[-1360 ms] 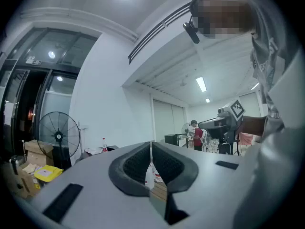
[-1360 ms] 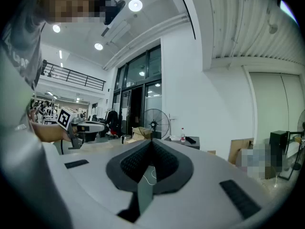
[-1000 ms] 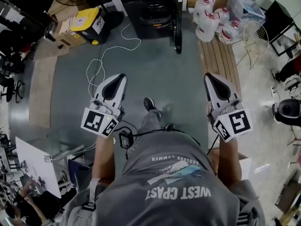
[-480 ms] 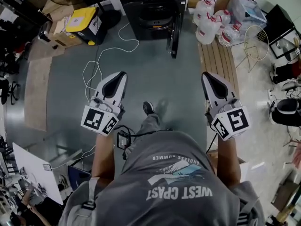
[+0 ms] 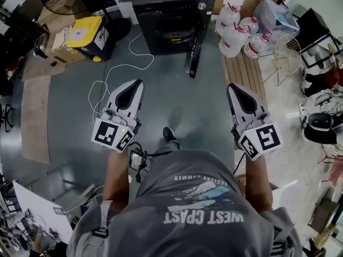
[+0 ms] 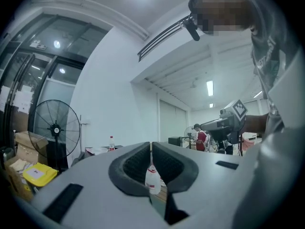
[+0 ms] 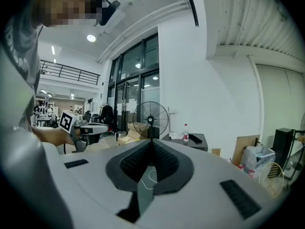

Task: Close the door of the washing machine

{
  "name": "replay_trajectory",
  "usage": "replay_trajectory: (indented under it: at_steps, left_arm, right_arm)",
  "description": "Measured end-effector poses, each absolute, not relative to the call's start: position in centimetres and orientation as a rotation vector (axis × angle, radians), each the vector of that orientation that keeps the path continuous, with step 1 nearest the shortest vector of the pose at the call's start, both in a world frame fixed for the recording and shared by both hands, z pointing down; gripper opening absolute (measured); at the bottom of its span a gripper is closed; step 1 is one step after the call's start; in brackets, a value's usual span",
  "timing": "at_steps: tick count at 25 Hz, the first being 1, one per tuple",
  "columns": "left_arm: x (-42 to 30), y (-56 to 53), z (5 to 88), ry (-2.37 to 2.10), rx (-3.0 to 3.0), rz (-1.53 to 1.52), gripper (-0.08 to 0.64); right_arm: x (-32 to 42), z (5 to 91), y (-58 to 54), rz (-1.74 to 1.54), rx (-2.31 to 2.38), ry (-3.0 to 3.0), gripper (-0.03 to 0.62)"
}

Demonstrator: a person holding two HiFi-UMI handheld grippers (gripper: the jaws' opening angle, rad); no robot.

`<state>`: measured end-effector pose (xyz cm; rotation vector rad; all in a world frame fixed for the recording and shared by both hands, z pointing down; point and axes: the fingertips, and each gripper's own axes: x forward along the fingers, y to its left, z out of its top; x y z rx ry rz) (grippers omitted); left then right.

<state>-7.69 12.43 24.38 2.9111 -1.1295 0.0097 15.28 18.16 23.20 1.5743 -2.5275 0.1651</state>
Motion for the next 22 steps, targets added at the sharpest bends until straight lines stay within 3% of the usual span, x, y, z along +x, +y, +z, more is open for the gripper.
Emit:
replay_trajectory:
  at_steps: [22]
  left_arm:
    - [-11.9, 3.1, 24.7, -1.099, 2.955, -0.014, 0.028]
  right_arm:
    - [10.2, 23.9, 6.4, 0.135, 1.559, -2.503, 0.029]
